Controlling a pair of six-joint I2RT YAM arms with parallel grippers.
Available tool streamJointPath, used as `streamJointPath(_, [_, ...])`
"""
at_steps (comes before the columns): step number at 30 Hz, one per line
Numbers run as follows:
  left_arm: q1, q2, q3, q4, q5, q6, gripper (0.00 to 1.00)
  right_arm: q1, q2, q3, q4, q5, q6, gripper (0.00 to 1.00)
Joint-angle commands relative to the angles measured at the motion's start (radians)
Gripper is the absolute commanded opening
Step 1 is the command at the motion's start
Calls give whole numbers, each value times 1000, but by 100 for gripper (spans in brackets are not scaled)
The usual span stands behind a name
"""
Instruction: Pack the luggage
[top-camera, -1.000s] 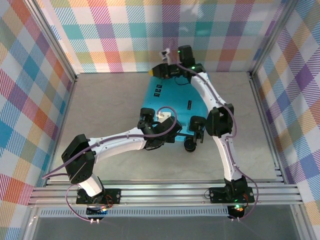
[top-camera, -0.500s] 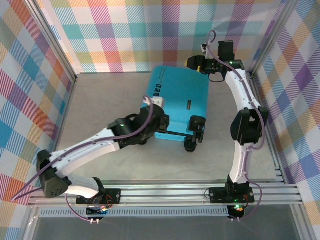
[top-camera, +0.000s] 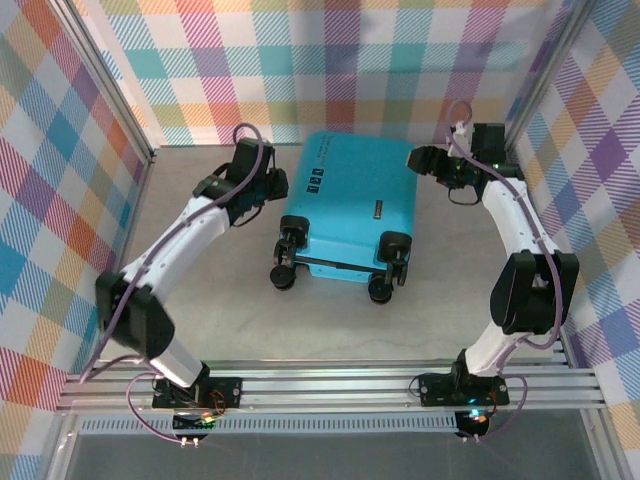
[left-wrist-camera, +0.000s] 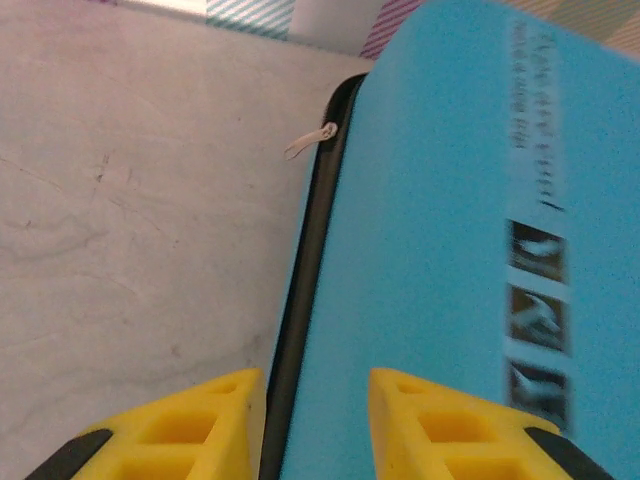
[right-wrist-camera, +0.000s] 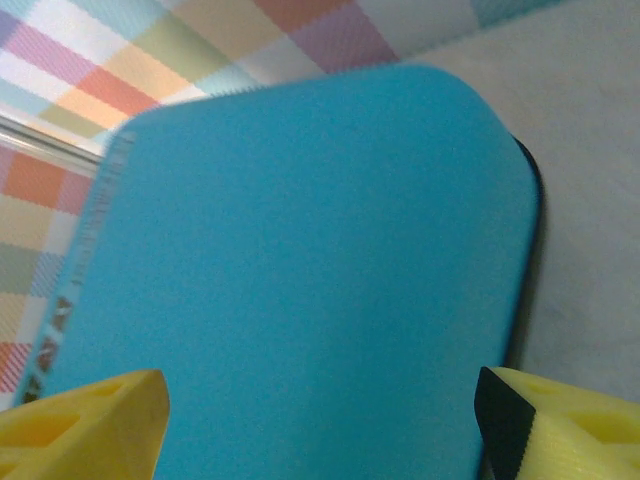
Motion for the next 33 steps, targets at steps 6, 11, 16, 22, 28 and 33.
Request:
streamJointPath(6, [107, 255, 178, -8, 123, 28, 30, -22, 4, -77, 123, 52, 96, 80])
streamJointPath(11, [107, 326, 189, 8, 207, 16, 27, -19, 114, 10, 150, -140, 72, 75])
streamJointPath(16, [87, 286, 91, 57, 220, -7, 27, 6, 190, 92, 108, -211, 24, 75])
streamJointPath(22, [26, 171, -49, 80, 208, -27, 26, 84, 278, 212, 50, -266, -32, 75])
streamJointPath(28, [-59, -30, -268, 94, 128, -104, 25, 213, 431, 451, -81, -325, -104, 75])
streamJointPath(33, [-140, -210, -450, 98, 24, -208, 24, 346, 622, 770, -235, -386, -145, 75])
